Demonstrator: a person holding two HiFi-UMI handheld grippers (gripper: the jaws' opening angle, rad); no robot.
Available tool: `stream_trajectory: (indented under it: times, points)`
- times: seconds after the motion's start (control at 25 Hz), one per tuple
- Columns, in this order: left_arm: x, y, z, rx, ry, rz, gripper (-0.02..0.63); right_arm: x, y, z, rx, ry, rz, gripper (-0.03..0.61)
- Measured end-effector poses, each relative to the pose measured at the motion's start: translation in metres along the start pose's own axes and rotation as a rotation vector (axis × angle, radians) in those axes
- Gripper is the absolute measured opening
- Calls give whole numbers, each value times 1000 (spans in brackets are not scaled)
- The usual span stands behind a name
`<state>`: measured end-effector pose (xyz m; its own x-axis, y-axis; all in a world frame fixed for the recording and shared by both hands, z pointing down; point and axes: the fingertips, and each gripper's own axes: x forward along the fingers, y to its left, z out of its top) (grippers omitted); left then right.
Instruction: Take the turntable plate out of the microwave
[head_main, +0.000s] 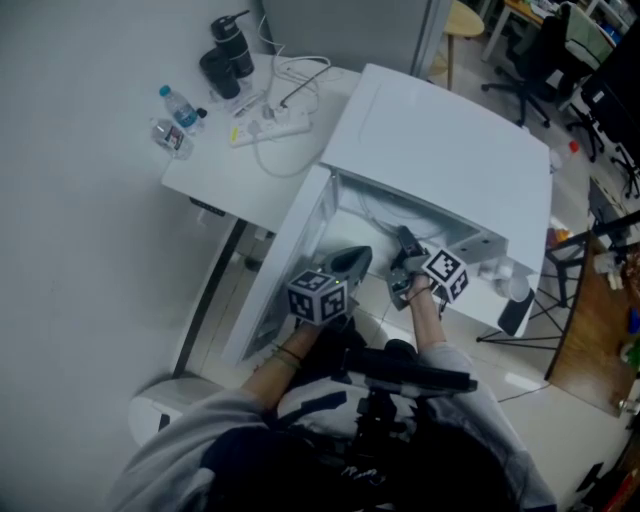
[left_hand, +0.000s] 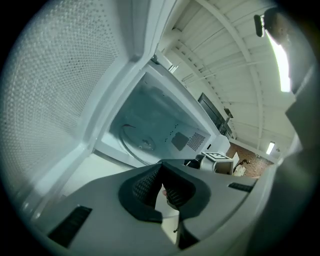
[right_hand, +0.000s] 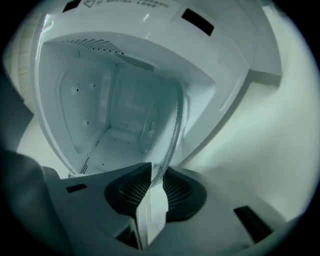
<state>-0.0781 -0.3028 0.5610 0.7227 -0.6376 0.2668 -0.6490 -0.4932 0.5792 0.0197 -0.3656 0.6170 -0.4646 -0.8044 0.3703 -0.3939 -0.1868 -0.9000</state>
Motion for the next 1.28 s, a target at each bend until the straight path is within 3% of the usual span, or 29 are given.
stream_trajectory:
  times: [0.16, 0.4, 0.52, 0.64, 0.84, 1.04, 1.16, 1.28]
  points:
    - [5, 5, -18, -139, 50, -37, 70, -11, 5, 4, -20, -21, 31, 66]
    - [10, 2, -26, -336, 46, -104, 144, -34, 10, -6, -79, 1, 97, 66]
    - [18, 2, -38, -477, 52, -143, 208, -48, 5, -18, -87, 32, 89, 66]
    - [25, 6, -41, -613, 23, -157, 222, -59, -4, -24, -140, 52, 85, 63]
    - [46, 22, -36, -632, -14, -159, 222, -73, -8, -34, -170, 85, 99, 64]
    - [63, 21, -20, -788, -104, -238, 215, -86, -15, -45, -206, 134, 54, 67]
    - [66, 31, -11, -853, -196, -270, 45, -89, -17, -52, -221, 157, 32, 71]
    - [64, 30, -15, -876, -203, -275, 14, -91, -18, -61, -264, 199, 34, 97]
